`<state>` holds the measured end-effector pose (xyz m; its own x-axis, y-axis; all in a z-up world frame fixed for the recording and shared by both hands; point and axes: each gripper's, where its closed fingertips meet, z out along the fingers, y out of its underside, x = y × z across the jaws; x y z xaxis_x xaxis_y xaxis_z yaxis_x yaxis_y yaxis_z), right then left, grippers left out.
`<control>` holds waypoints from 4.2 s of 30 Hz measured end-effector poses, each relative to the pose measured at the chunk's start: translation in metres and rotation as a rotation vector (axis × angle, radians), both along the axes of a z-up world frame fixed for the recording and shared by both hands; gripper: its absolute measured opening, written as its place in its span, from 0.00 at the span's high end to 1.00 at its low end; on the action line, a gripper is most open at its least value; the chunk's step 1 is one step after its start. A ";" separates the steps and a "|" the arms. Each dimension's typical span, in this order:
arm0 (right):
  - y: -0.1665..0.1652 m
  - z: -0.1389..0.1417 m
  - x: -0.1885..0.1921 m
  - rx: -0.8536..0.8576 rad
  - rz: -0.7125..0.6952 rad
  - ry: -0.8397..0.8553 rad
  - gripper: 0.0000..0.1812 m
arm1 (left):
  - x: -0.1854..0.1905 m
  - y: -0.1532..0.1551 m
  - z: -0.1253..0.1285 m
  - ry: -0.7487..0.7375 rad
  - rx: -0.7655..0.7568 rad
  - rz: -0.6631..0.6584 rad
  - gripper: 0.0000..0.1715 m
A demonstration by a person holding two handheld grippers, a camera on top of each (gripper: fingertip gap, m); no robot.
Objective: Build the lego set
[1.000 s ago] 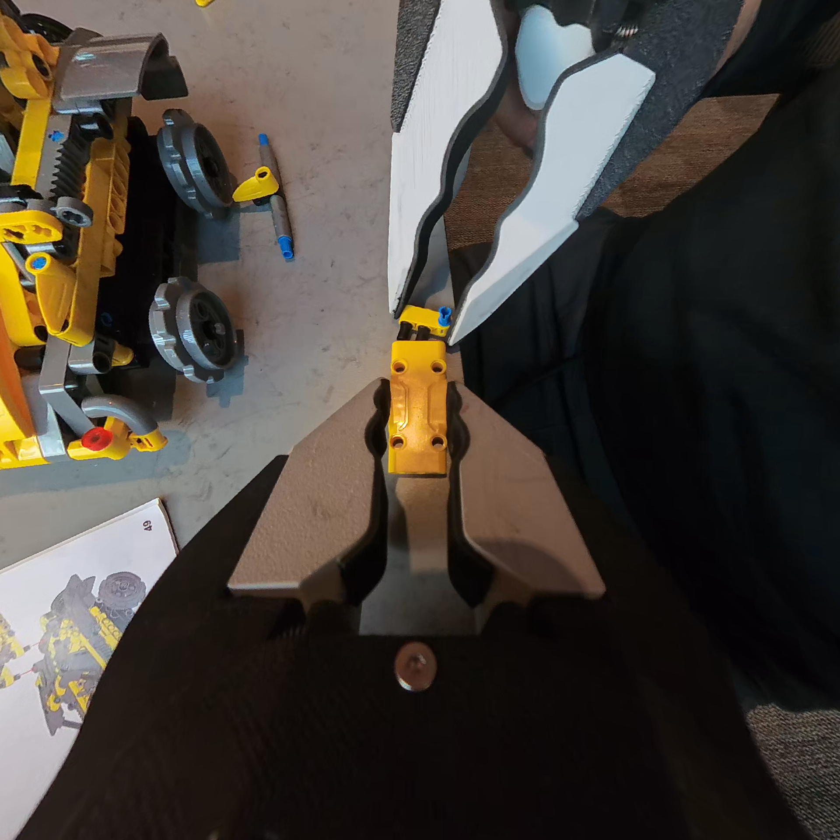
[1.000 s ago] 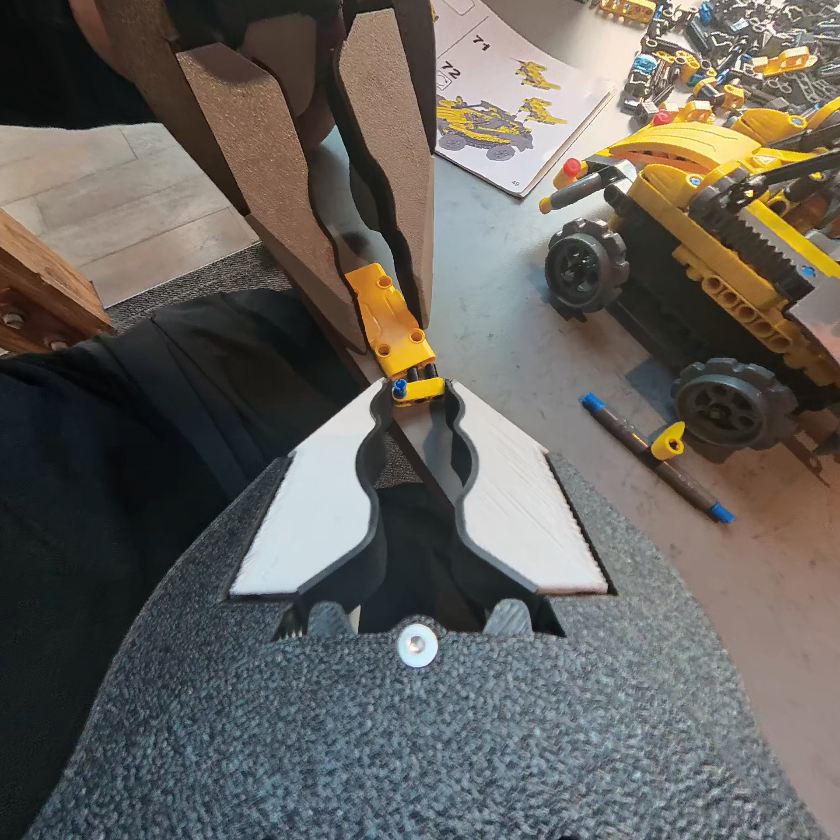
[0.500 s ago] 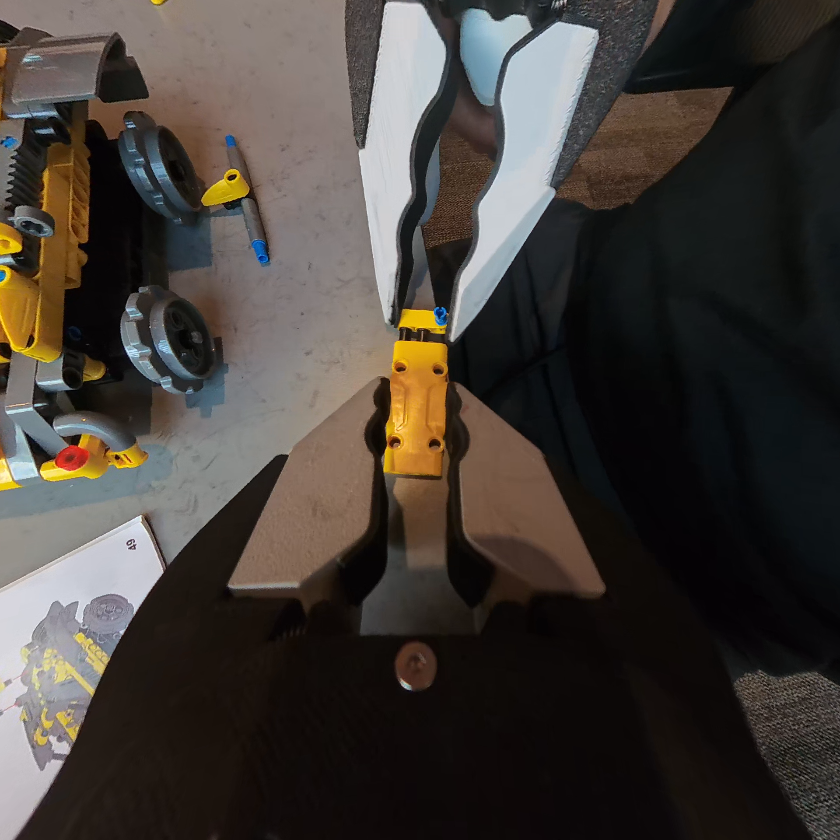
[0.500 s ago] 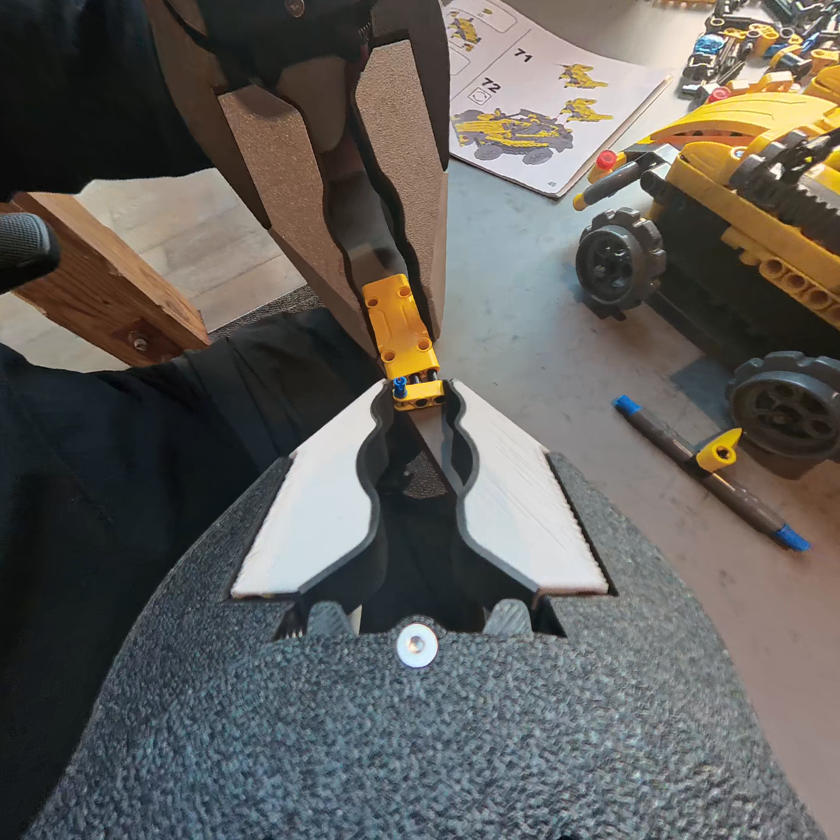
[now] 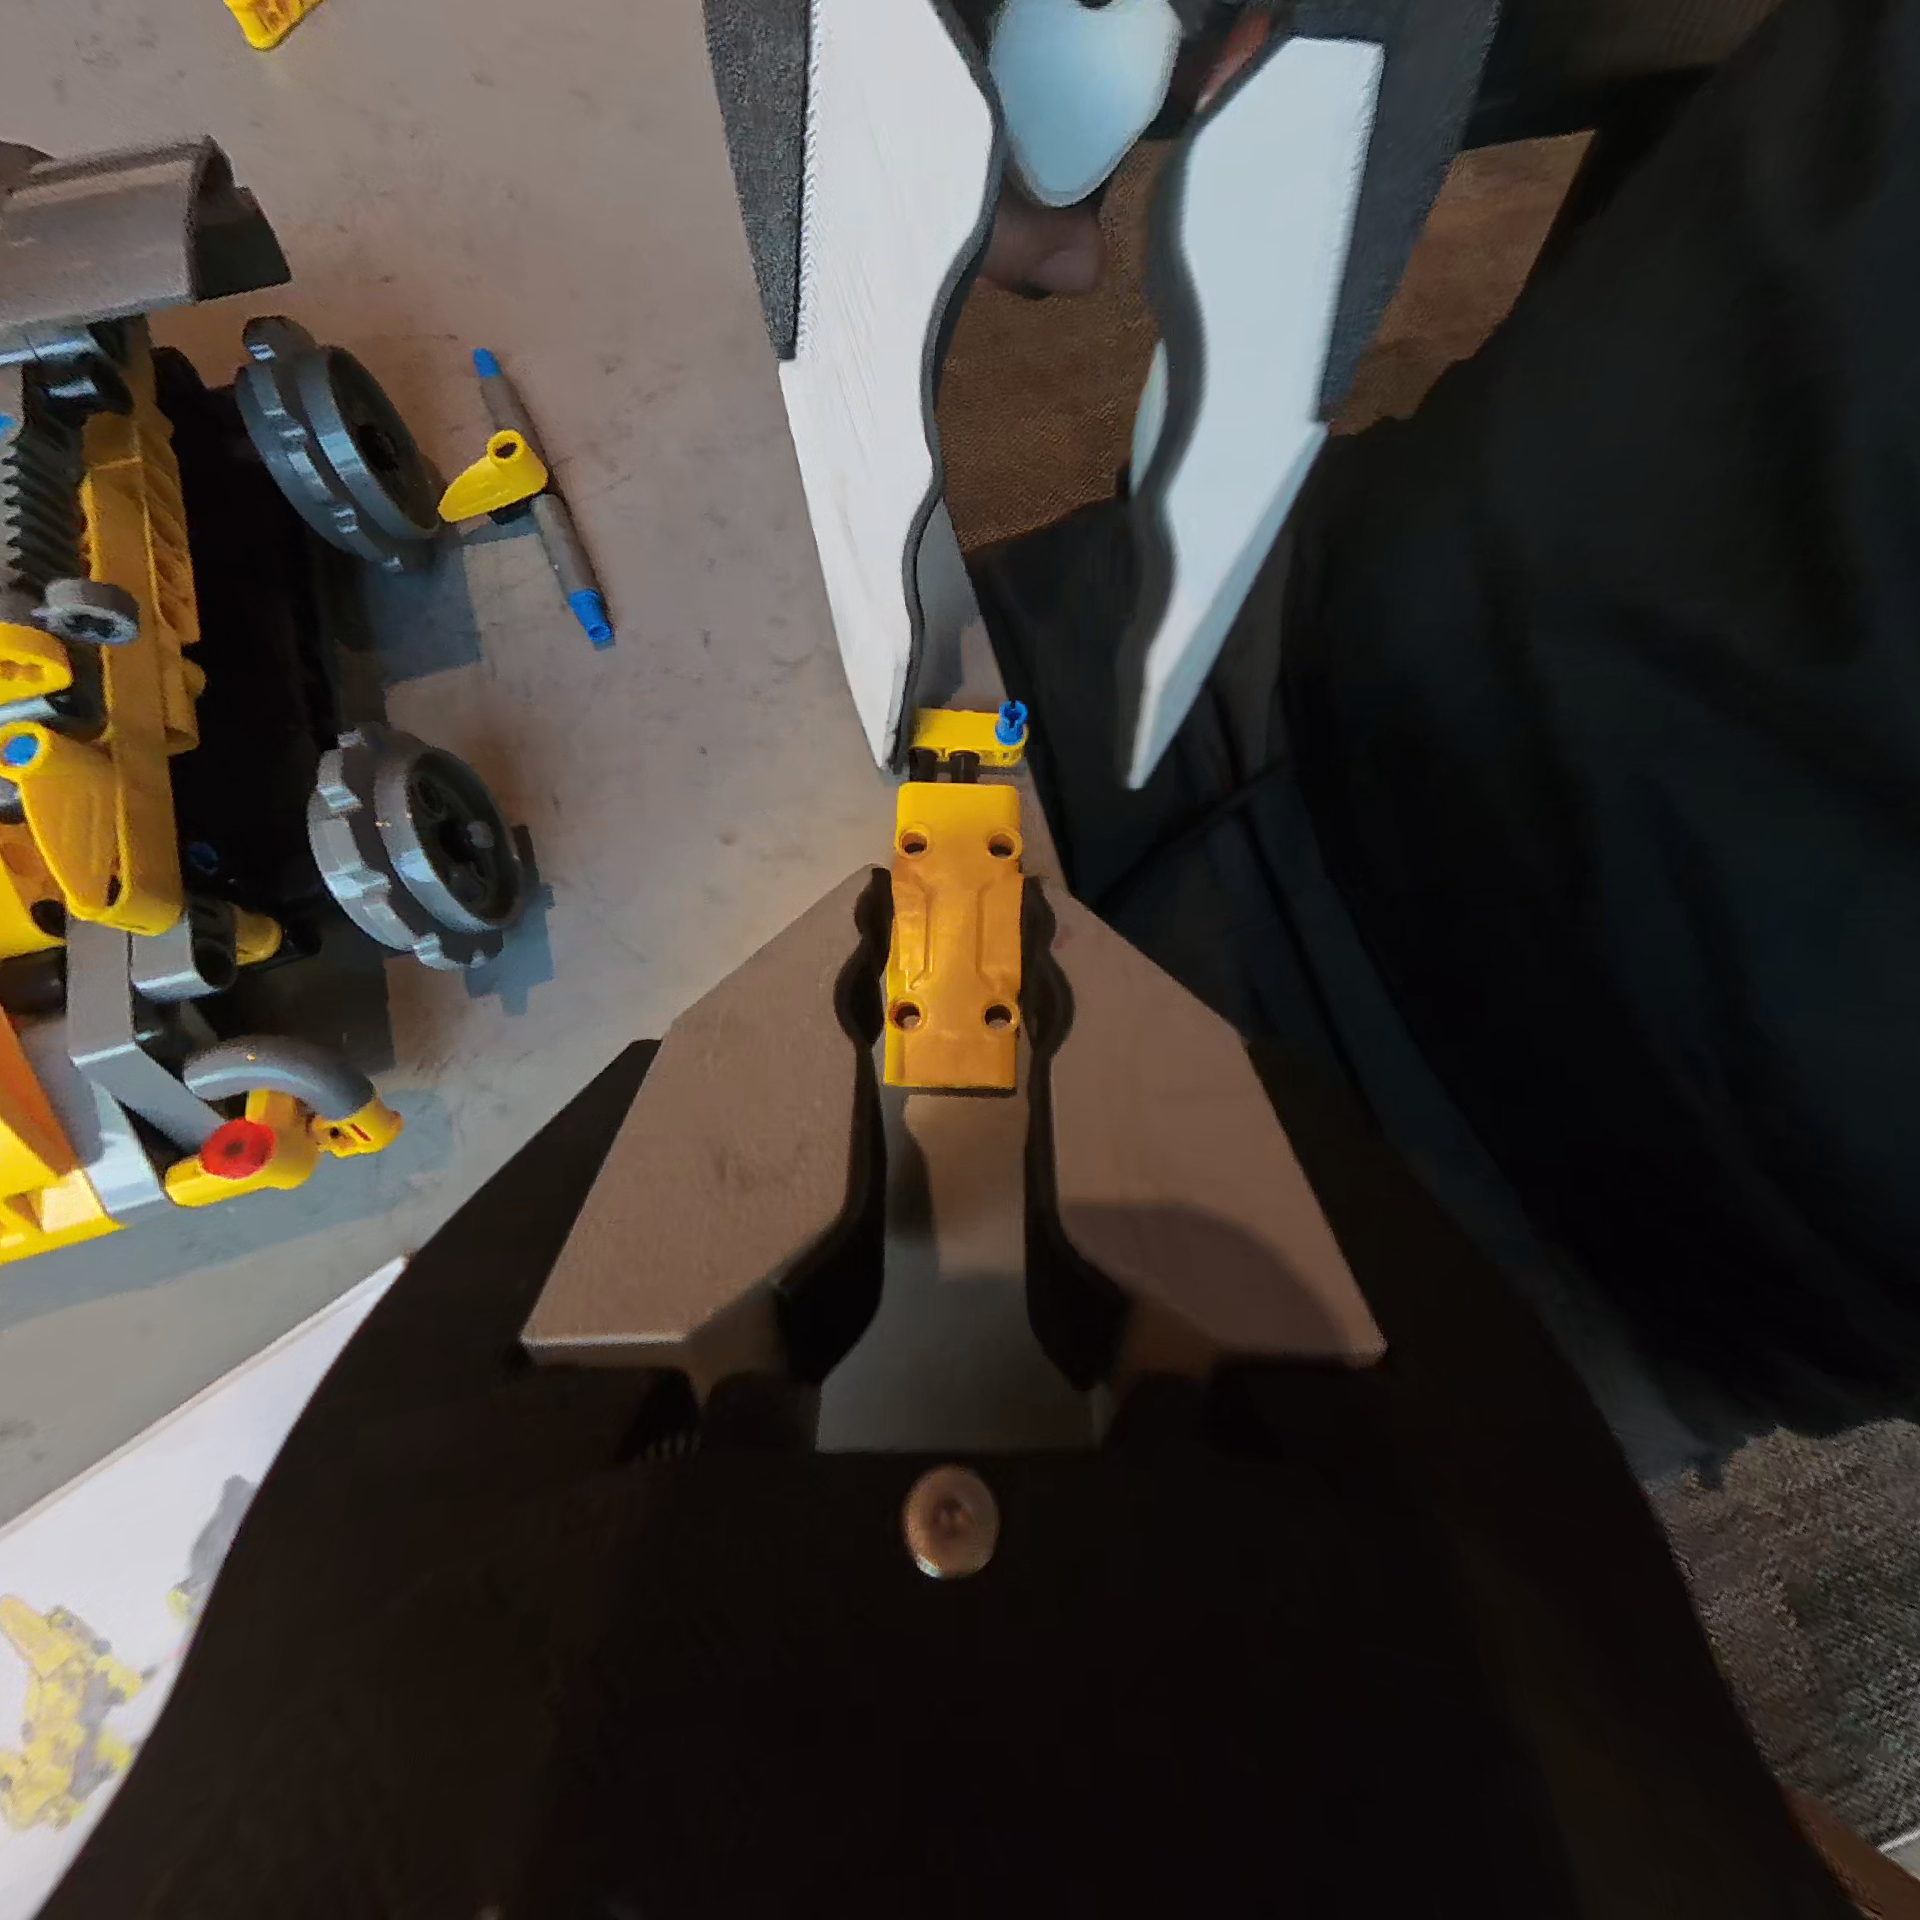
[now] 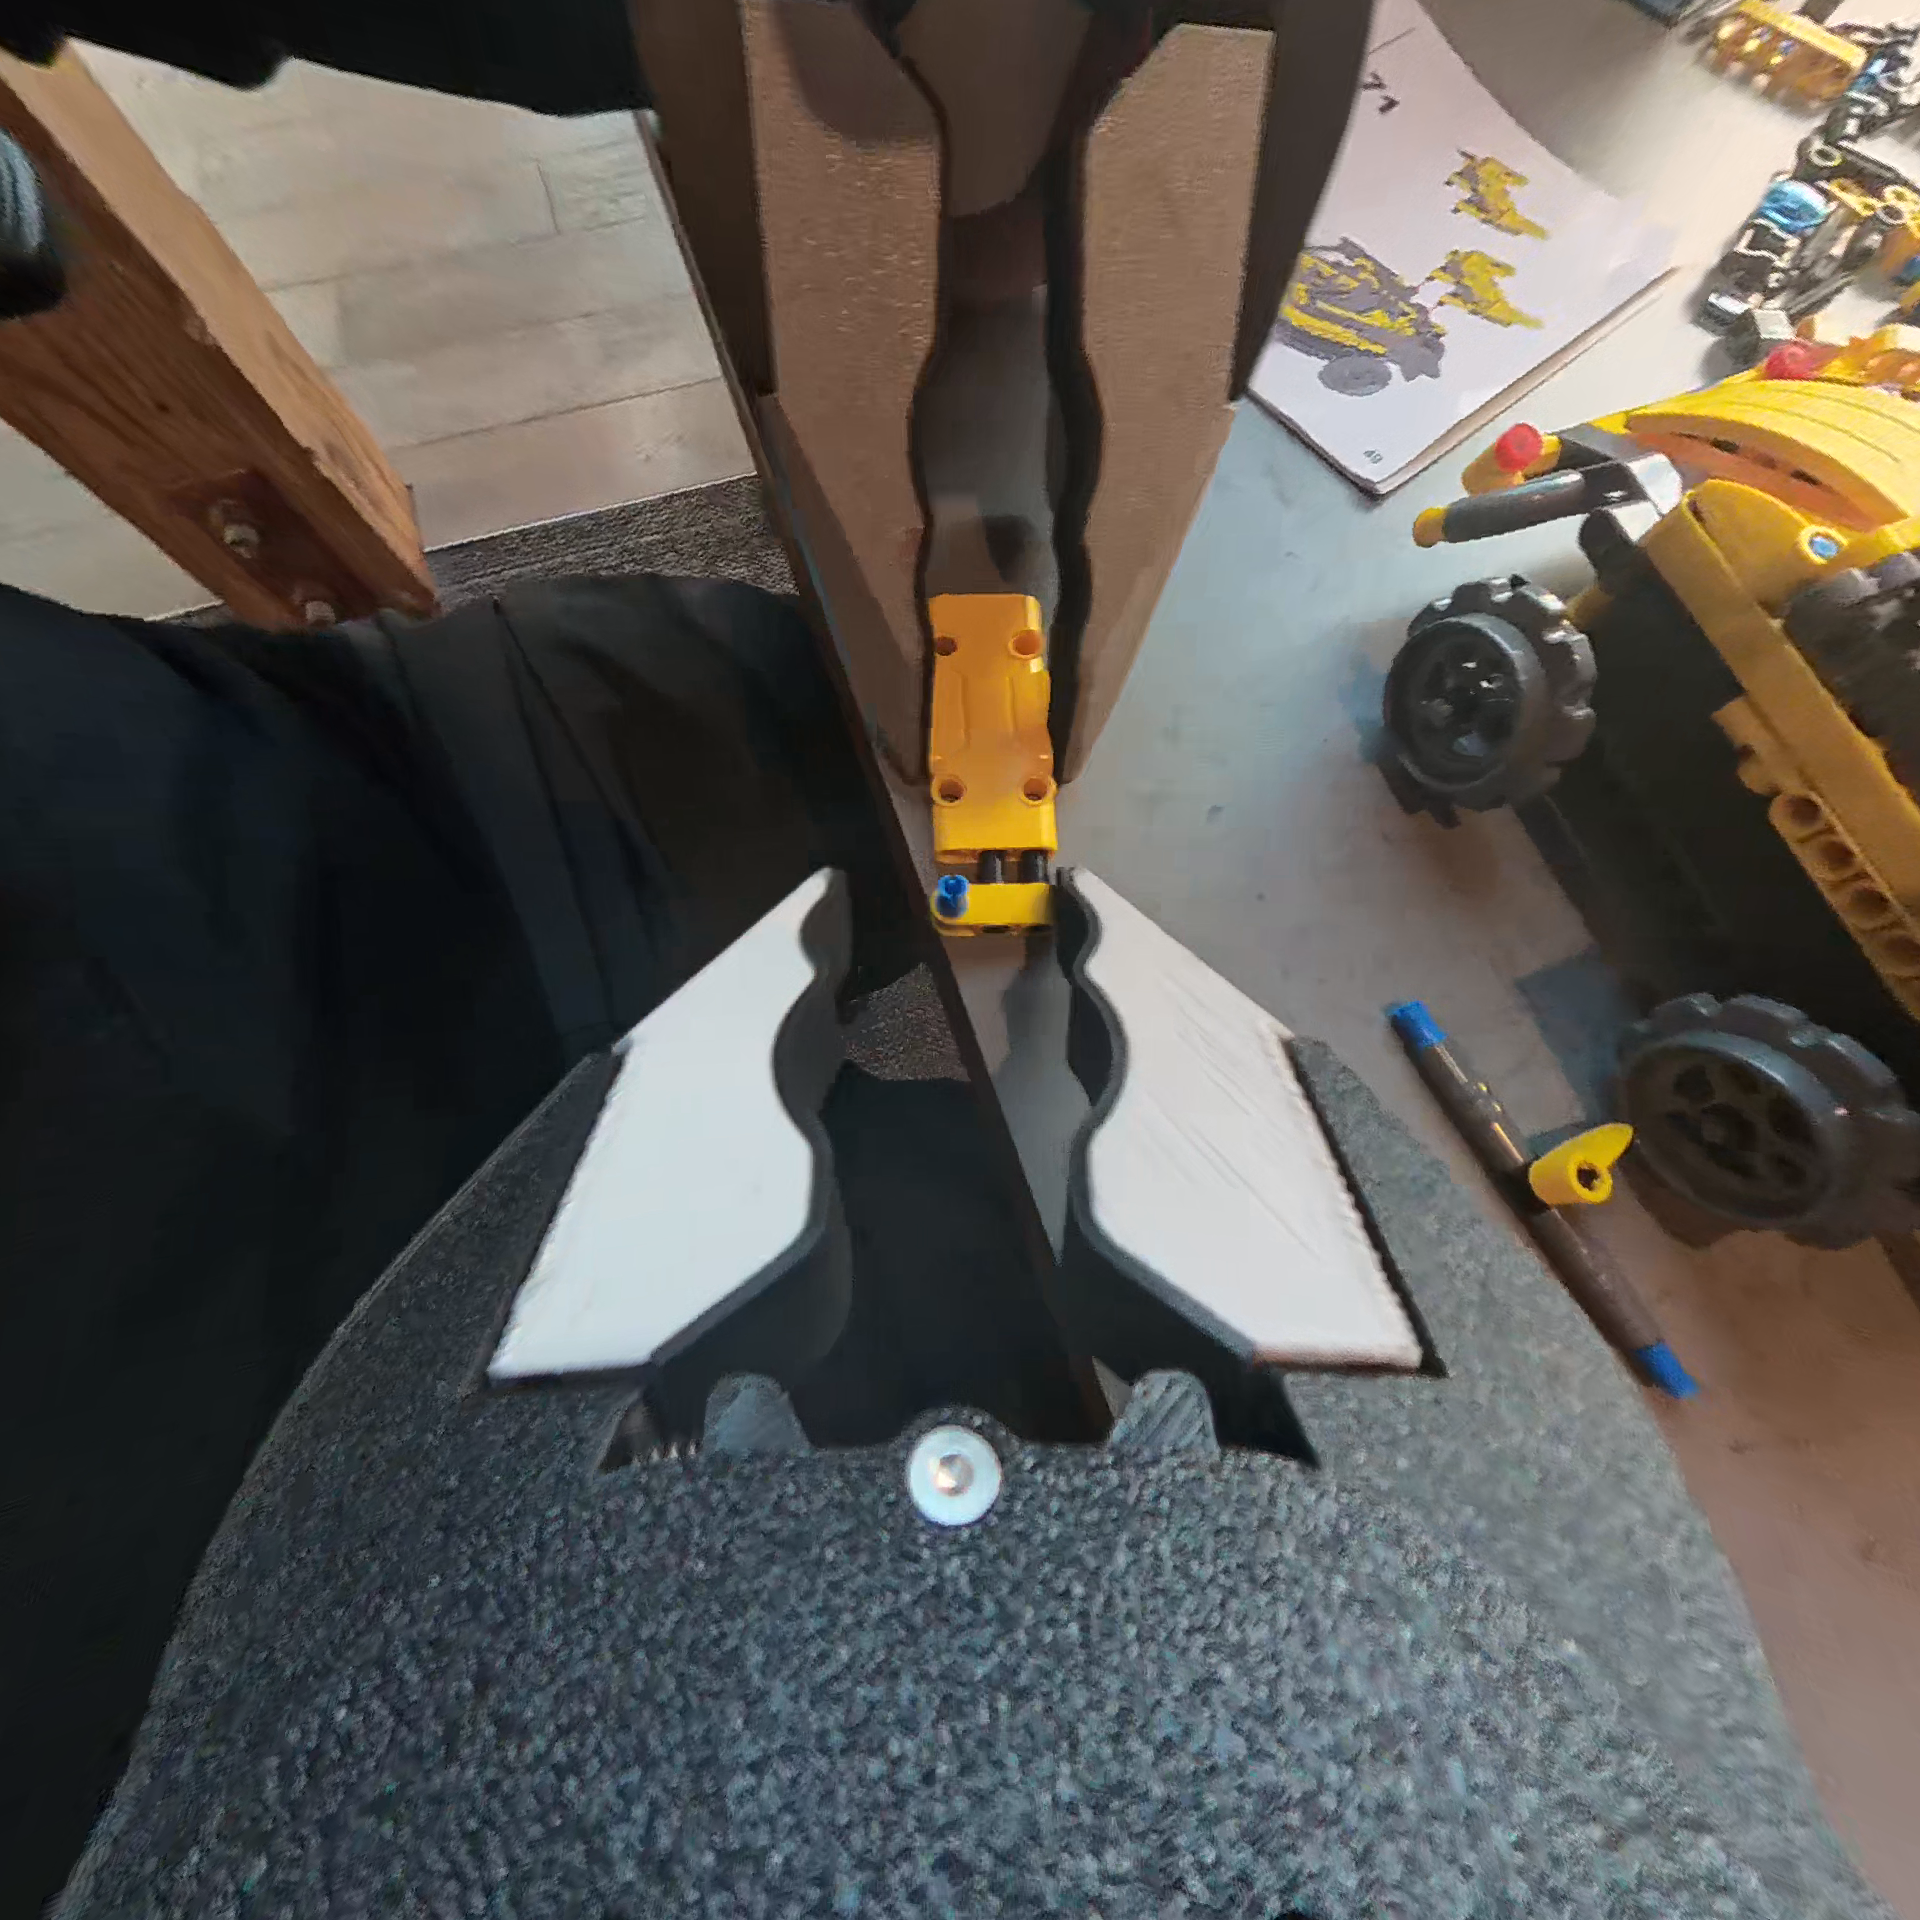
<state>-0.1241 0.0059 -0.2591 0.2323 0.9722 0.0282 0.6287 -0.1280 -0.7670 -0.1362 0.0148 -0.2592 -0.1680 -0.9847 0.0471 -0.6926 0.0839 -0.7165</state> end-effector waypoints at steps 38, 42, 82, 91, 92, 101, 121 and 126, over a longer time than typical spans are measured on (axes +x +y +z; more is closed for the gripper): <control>0.019 0.002 0.023 -0.044 0.191 -0.067 0.77 | -0.037 -0.011 0.022 -0.109 0.161 0.592 0.86; 0.018 0.000 0.025 -0.062 0.169 -0.068 0.80 | -0.021 -0.024 0.002 -0.045 0.164 0.531 0.87; 0.024 0.003 -0.031 0.047 -0.091 0.065 0.87 | -0.009 -0.001 0.000 -0.008 0.021 0.551 0.89; 0.023 0.004 -0.050 0.061 -0.121 0.078 0.87 | -0.032 -0.001 0.000 0.021 0.061 0.462 0.93; 0.022 0.004 -0.050 0.051 -0.104 0.076 0.86 | -0.033 -0.001 0.000 0.021 0.059 0.450 0.94; 0.027 0.028 -0.043 -0.106 0.040 0.141 0.80 | -0.056 0.013 0.000 0.004 0.068 0.480 1.00; 0.054 0.022 -0.027 0.051 0.139 -0.058 0.87 | -0.048 0.000 0.008 -0.028 0.128 0.608 0.87; 0.052 0.017 -0.035 0.083 0.173 -0.092 0.84 | -0.027 -0.001 0.004 -0.027 0.121 0.620 0.86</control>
